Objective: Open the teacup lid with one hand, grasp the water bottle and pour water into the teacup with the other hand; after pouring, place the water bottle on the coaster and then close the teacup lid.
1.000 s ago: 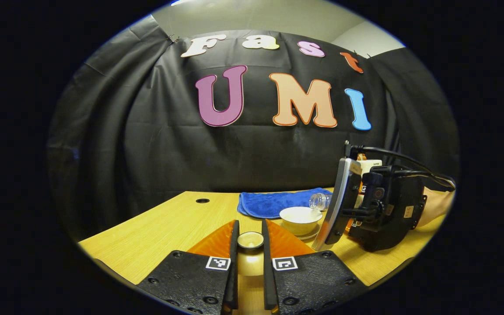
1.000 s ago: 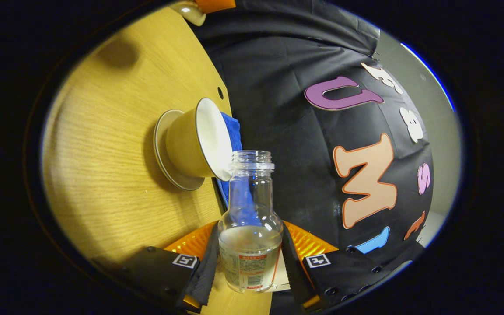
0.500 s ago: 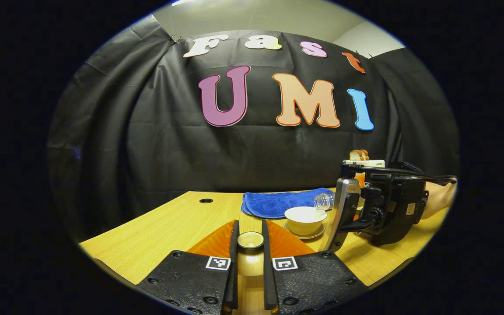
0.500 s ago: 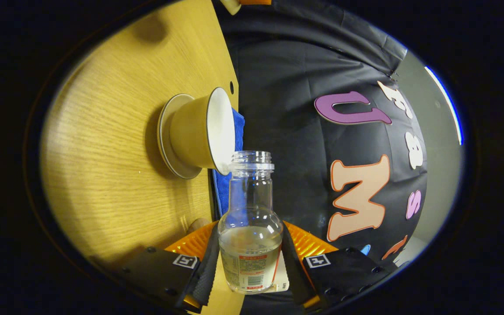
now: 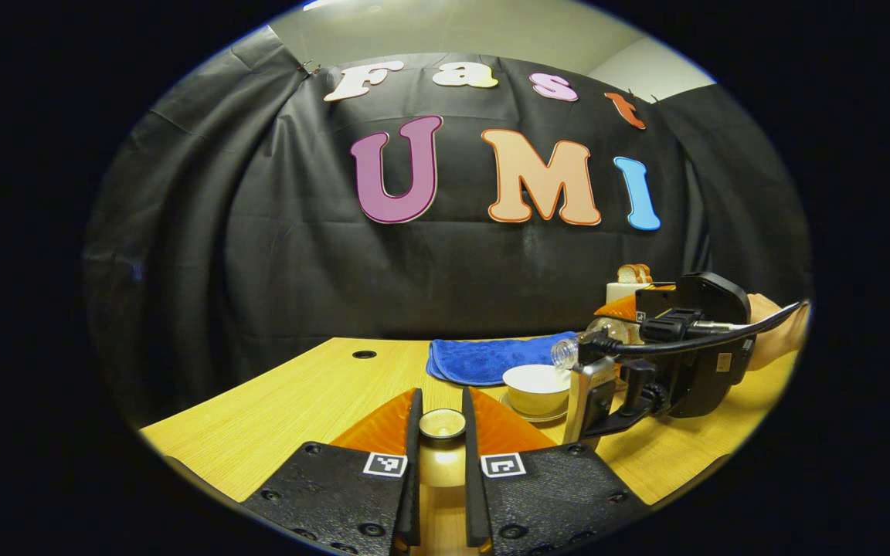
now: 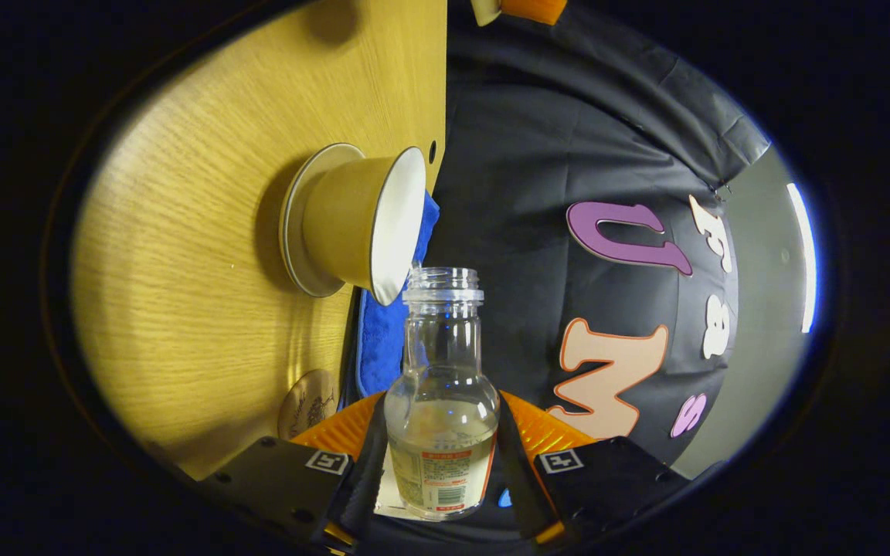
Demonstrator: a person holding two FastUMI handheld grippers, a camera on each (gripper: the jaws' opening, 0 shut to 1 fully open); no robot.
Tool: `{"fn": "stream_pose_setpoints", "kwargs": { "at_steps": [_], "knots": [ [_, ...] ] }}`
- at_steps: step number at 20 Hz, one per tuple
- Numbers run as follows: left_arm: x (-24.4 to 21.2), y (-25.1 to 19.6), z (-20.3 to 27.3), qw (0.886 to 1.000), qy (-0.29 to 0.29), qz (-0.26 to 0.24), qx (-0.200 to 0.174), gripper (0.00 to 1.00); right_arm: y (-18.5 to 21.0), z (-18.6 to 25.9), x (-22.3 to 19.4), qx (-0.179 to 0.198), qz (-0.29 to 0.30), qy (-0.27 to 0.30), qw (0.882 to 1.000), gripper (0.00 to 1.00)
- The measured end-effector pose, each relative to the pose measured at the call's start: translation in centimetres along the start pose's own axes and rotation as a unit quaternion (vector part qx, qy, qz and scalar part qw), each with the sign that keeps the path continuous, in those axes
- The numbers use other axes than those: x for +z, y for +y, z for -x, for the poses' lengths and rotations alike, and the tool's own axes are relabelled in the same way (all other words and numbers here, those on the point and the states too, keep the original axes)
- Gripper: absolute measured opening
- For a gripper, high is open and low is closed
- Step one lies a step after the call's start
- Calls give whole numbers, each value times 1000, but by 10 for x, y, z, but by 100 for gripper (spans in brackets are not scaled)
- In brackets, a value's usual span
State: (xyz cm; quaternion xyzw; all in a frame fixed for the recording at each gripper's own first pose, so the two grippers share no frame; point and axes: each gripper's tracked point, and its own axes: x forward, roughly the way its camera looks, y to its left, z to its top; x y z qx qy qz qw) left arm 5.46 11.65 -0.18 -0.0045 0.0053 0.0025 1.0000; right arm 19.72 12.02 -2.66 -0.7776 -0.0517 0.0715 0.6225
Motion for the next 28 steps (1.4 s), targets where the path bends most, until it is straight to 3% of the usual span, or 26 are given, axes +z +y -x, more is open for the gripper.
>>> {"fn": "stream_pose_setpoints", "kwargs": {
  "at_steps": [28],
  "knots": [
    [1, 1, 0, 1000, 0, 0, -1, 20, -29, -8, 8, -10, 162, -33, 986, 73]
  ]
}}
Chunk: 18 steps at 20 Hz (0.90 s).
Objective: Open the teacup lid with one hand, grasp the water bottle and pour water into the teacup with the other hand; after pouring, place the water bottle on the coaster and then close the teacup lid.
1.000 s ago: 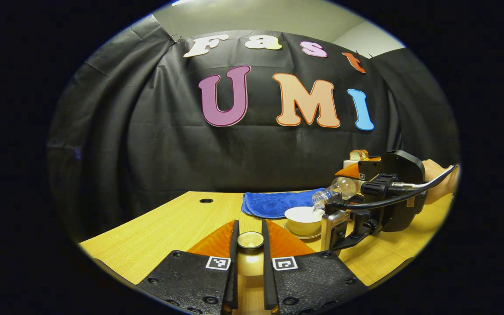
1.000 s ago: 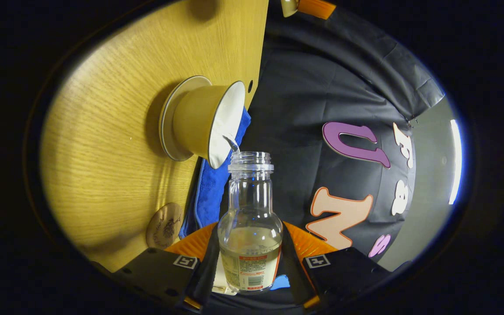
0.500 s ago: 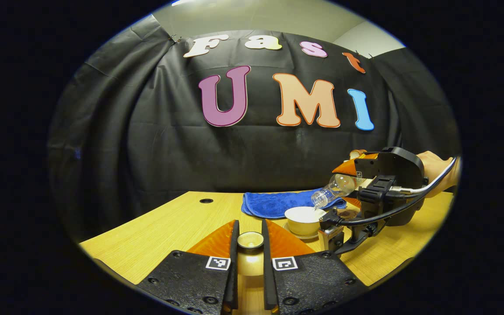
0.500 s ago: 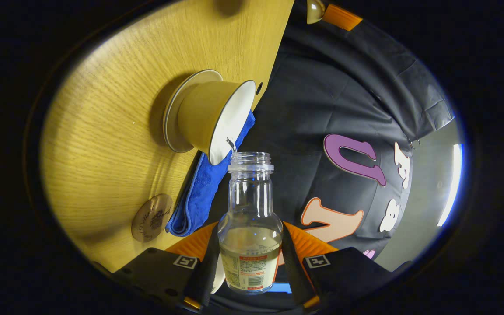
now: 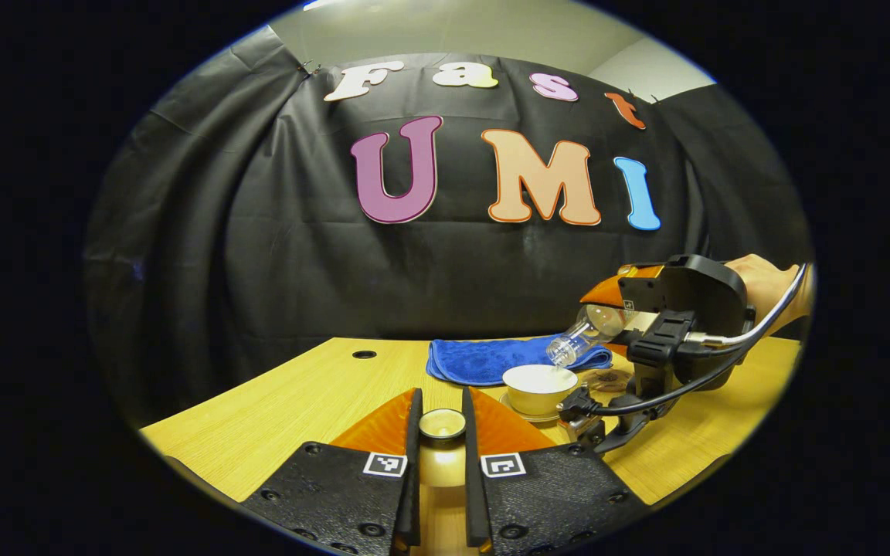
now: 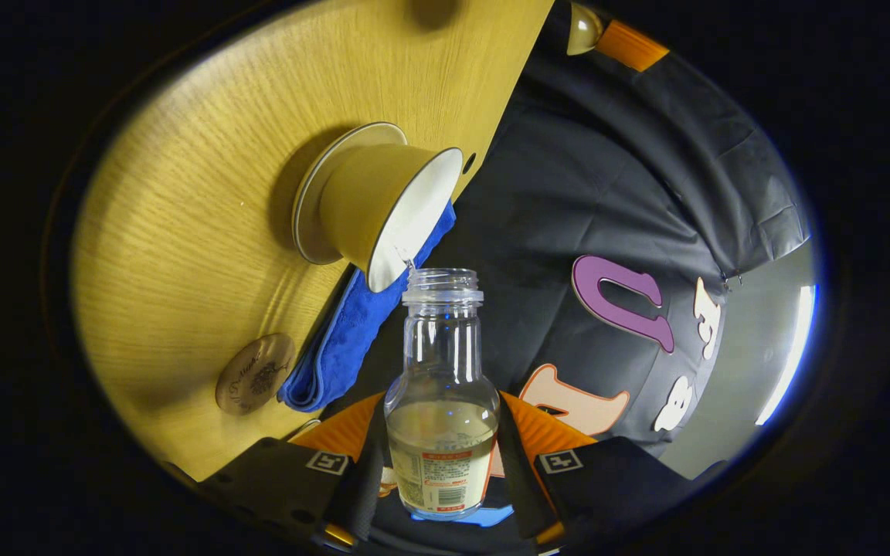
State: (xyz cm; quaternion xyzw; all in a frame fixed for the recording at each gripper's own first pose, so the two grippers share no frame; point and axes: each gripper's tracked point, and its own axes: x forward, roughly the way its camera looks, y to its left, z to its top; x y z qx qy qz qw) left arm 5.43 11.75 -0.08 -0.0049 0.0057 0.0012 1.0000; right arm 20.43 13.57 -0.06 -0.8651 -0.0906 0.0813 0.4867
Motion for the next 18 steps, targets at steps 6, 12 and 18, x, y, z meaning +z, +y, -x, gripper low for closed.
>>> {"fn": "stream_pose_setpoints", "kwargs": {
  "at_steps": [6, 12, 18],
  "knots": [
    [-1, -1, 0, 1000, 0, 0, 0, 20, -4, -2, 5, -1, 35, -9, 999, 73],
    [-1, 0, 0, 1000, 0, 1, -1, 20, -11, -3, 10, -7, 56, -17, 998, 72],
    [-1, 0, 0, 1000, 0, 1, -3, 20, -13, -3, 14, -8, 56, -21, 998, 73]
  ]
}}
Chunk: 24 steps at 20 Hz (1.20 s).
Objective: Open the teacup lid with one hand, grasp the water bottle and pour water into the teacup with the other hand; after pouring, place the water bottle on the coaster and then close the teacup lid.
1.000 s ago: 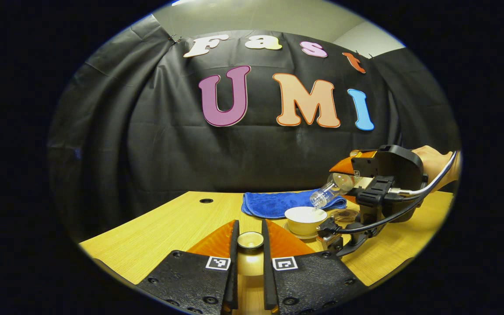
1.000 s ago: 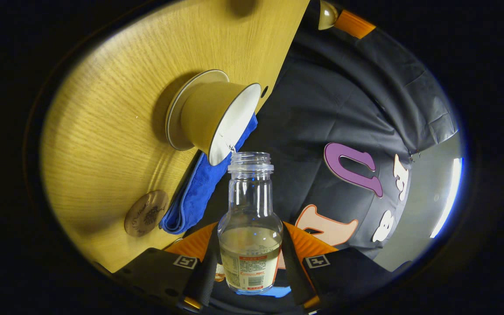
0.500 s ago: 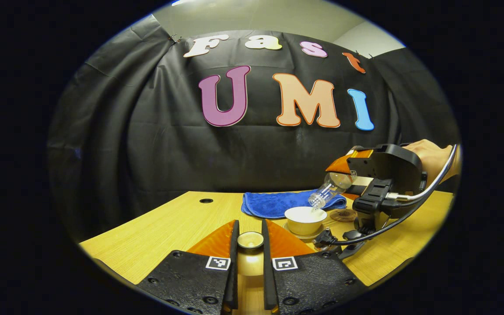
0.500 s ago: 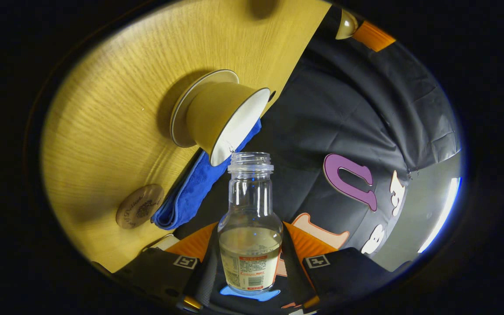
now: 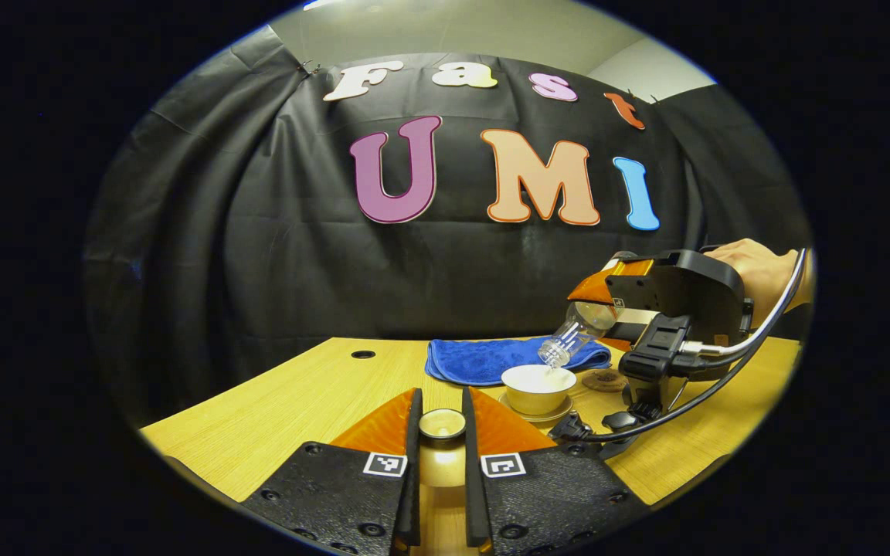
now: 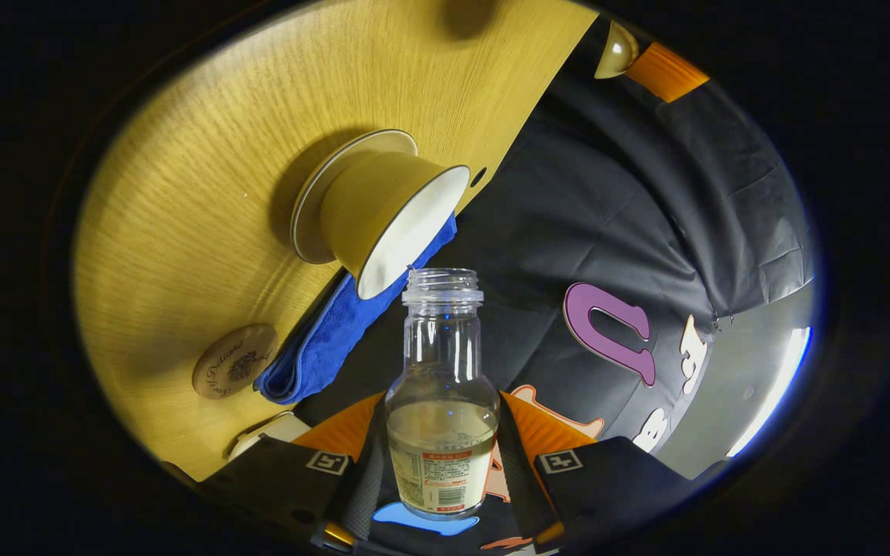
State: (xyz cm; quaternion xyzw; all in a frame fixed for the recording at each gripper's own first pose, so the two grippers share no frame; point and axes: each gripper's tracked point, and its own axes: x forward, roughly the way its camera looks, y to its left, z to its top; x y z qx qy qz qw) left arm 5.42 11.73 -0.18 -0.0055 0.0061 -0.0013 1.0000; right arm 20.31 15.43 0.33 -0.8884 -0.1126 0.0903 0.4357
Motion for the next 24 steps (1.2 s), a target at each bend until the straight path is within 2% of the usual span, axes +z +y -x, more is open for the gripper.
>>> {"fn": "stream_pose_setpoints", "kwargs": {
  "at_steps": [7, 10, 14, 17, 18, 19, 22, 24],
  "knots": [
    [1, 0, -1, 1000, 0, 0, 0, 20, 9, -2, 0, 14, -26, 4, 1000, 73],
    [1, 0, -1, 1000, -1, -1, 0, 20, 24, 0, 0, 38, -82, 9, 996, 72],
    [1, 0, -1, 1000, -1, -1, 1, 20, 22, -1, 0, 56, -160, 12, 985, 74],
    [0, 0, -1, 1000, -1, -1, 1, 20, 25, 2, 3, 73, -241, 14, 968, 75],
    [0, 1, -1, 1000, -1, -1, 1, 20, 27, 2, 5, 78, -270, 15, 960, 72],
    [0, 0, 0, 1000, -1, -1, 1, 20, 31, 2, 3, 87, -300, 19, 950, 76],
    [0, 1, 0, 1000, -1, -1, 1, 20, 36, 2, -8, 96, -388, 35, 916, 75],
    [1, 0, 0, 1000, 0, -1, 1, 20, 37, -1, -18, 96, -448, 42, 888, 76]
  ]
}}
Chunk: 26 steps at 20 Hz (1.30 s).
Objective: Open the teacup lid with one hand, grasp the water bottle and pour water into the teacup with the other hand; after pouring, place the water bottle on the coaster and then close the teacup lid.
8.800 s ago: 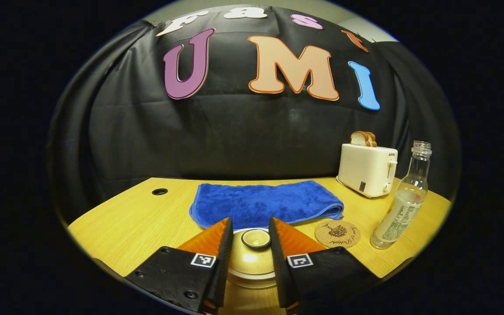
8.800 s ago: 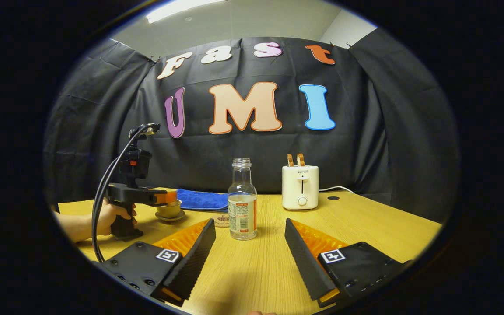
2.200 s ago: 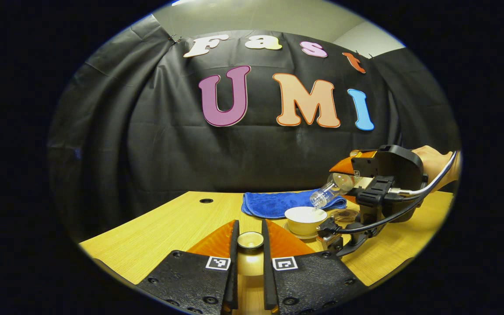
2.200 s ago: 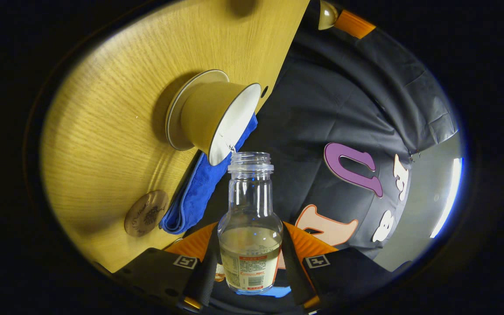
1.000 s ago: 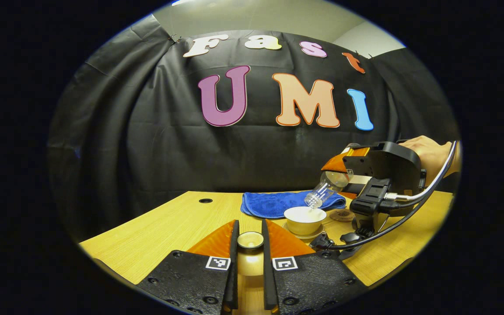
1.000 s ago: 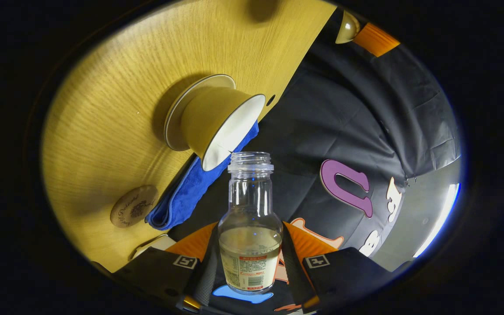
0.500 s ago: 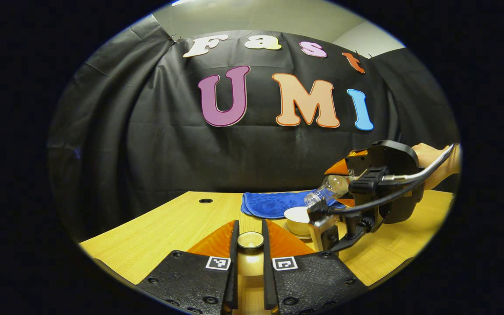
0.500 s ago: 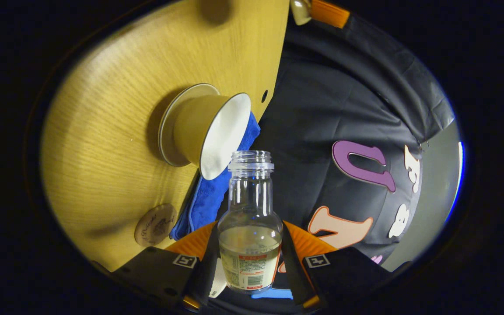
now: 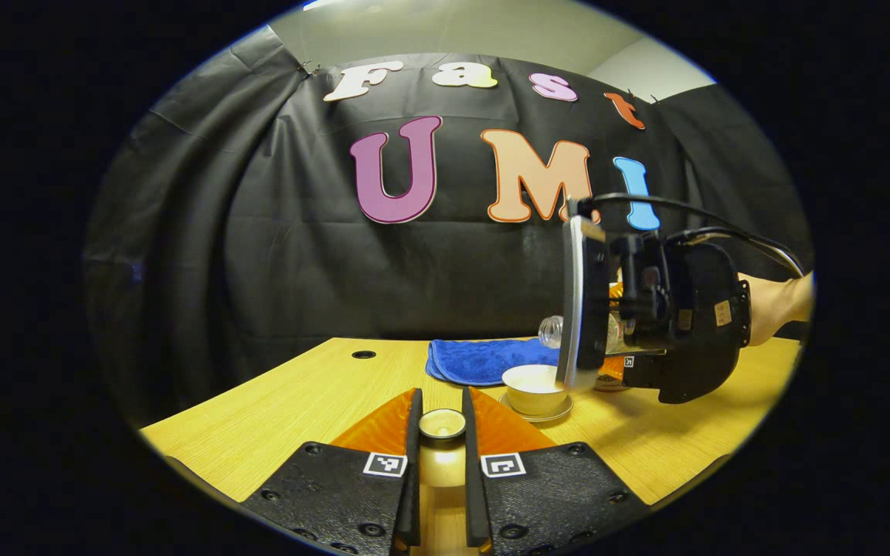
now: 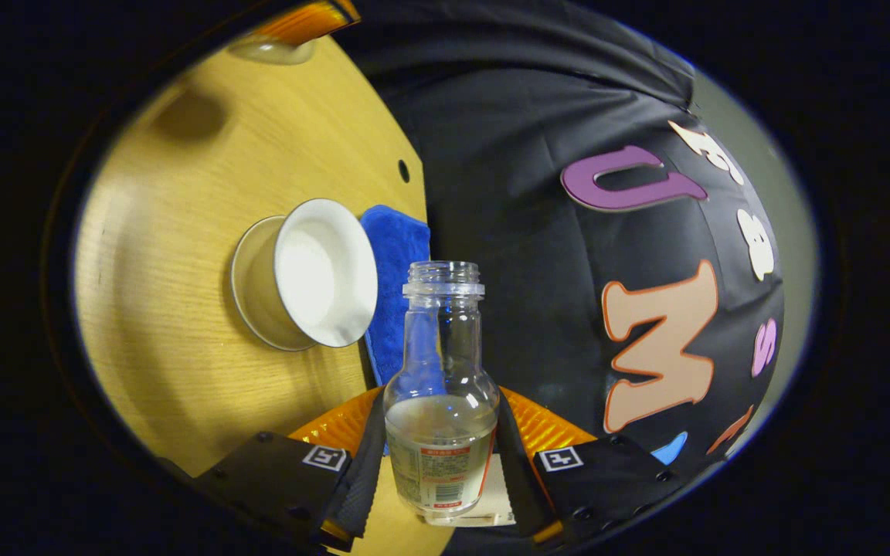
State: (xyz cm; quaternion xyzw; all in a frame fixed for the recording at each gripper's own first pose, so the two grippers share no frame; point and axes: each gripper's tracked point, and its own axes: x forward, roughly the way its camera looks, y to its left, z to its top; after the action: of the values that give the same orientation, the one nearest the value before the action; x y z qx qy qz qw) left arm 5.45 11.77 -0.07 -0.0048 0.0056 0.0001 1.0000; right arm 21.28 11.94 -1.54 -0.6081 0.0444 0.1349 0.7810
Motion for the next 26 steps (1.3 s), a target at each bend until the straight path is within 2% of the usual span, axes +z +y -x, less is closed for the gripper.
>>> {"fn": "stream_pose_setpoints", "kwargs": {
  "at_steps": [3, 5, 7, 10, 11, 12, 15, 18, 20, 24, 26],
  "knots": [
    [-1, 1, 0, 1000, 0, 0, 1, 20, -7, 0, -9, 2, -109, -3, 994, 74],
    [0, 0, 0, 1000, 0, 0, 1, 20, -12, -1, -12, 1, -218, -5, 976, 72],
    [-1, 0, 0, 1000, 0, 0, 1, 20, -18, -7, -19, -9, -329, -19, 944, 72],
    [-1, 0, 0, 1000, 0, 0, 1, 20, -32, -6, -28, -23, -465, -44, 884, 77],
    [-1, 0, 0, 1000, 0, 0, 1, 20, -30, -6, -29, -28, -498, -49, 866, 75],
    [-1, 0, 0, 1000, 0, 0, 1, 20, -31, -5, -31, -35, -520, -49, 852, 75],
    [-1, 0, 0, 1000, 0, 0, 1, 20, -39, -5, -46, -61, -560, -62, 824, 75],
    [-1, 0, 0, 1000, 0, 0, 1, 20, -37, -5, -60, -61, -607, -62, 790, 76],
    [0, 0, 0, 1000, 0, 0, 1, 20, -33, -12, -68, -62, -621, -55, 780, 75],
    [-1, 0, 0, 1000, 0, 0, 1, 20, -27, -14, -68, -66, -627, -48, 775, 74],
    [-1, 0, -1, 1000, -1, 0, 1, 20, -28, -12, -70, -73, -624, -53, 777, 74]
  ]
}}
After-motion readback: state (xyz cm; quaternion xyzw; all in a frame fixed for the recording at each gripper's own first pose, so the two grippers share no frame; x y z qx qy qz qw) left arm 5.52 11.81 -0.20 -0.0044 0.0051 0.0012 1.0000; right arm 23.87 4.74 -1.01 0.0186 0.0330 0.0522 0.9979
